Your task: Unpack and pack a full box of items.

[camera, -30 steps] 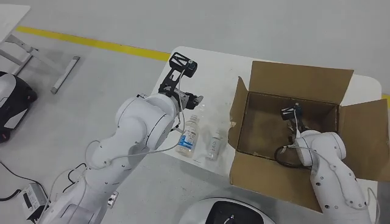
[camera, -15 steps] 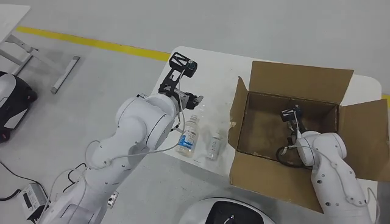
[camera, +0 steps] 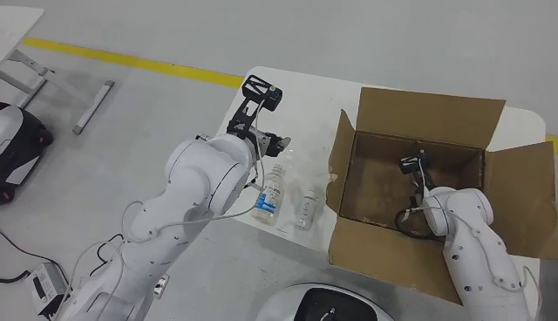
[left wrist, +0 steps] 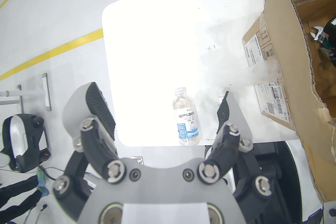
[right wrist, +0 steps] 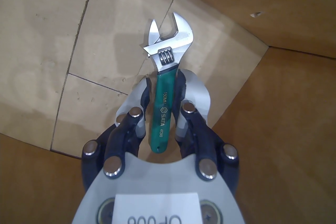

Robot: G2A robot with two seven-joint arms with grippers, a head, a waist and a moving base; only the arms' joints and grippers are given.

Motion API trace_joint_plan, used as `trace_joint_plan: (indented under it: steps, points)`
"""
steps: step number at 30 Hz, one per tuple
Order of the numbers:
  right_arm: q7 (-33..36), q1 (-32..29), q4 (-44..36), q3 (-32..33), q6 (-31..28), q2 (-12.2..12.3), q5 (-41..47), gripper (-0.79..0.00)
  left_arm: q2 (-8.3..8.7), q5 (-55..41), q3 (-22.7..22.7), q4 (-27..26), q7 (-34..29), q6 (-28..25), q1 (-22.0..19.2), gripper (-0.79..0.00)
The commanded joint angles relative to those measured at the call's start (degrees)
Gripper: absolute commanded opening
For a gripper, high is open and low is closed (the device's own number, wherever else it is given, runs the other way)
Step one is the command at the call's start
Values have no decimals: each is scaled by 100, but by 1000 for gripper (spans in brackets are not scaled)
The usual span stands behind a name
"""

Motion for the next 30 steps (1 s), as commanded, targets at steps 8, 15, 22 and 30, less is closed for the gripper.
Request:
trace_joint_plan:
  steps: [8,15,22,30]
  points:
    - [-5,-87,-262,43,15,-1,26,-785,0,0,0,0,0,0,0,0]
    - [49,-449,-1189,242,0,51,30,-785,0,0,0,0,0,0,0,0]
    - [-115,-1169,-3069,814,-104,170,43,-785,0,0,0,0,0,0,0,0]
    - [-691,-2136,-5032,1679,-528,307,238,-785,0,0,0,0,0,0,0,0]
